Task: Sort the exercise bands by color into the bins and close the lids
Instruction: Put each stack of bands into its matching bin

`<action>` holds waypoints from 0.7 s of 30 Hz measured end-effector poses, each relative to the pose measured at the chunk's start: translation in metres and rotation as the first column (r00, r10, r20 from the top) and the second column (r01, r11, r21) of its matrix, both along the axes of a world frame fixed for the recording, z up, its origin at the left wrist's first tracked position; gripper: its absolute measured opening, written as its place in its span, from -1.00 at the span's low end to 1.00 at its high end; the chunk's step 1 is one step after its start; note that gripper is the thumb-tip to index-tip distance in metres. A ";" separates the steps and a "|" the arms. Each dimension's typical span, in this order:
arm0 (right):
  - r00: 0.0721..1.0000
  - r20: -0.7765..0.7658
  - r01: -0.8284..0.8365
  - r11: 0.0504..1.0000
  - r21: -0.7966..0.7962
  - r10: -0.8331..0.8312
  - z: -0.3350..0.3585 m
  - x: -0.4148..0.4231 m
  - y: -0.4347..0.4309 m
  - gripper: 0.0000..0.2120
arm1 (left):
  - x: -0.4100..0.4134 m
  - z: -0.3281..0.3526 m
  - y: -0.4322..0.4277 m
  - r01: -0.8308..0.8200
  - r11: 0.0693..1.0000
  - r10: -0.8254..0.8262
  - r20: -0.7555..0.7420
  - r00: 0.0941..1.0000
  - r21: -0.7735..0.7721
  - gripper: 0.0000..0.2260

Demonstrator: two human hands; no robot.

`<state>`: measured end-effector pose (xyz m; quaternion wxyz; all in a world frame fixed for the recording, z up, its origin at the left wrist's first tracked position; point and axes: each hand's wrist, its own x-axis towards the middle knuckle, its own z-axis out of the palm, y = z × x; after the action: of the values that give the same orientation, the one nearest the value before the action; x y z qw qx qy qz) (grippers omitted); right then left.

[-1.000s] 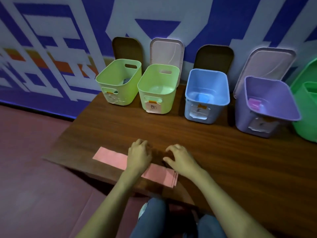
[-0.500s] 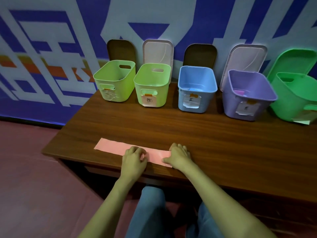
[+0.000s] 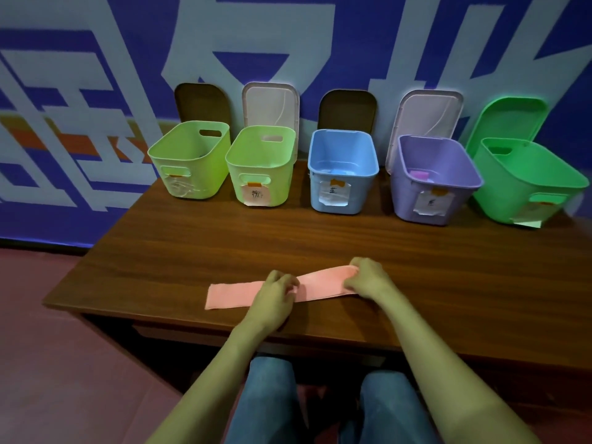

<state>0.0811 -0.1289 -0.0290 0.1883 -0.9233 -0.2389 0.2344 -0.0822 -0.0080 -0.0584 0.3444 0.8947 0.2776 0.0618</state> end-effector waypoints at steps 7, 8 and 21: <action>0.946 0.119 0.307 0.951 -0.039 -0.301 -0.001 0.052 -0.043 -0.60 | 0.028 0.001 -0.014 -0.158 0.987 0.155 0.106 0.982 0.021 -0.71; 0.933 0.119 0.345 0.938 -0.026 -0.340 -0.001 0.055 -0.046 -0.59 | 0.026 0.001 -0.011 -0.223 0.973 0.218 0.080 0.973 0.058 -0.68; 0.971 0.240 -0.076 0.932 0.355 -0.012 0.001 -0.033 0.009 -0.94 | 0.010 -0.002 -0.002 -0.613 0.788 0.597 -0.165 0.785 -0.065 -0.36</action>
<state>0.0479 -0.1203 -0.0280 0.3212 -0.8901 -0.3141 0.0769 -0.0722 -0.0103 -0.0601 0.3379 0.7389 0.5756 0.0921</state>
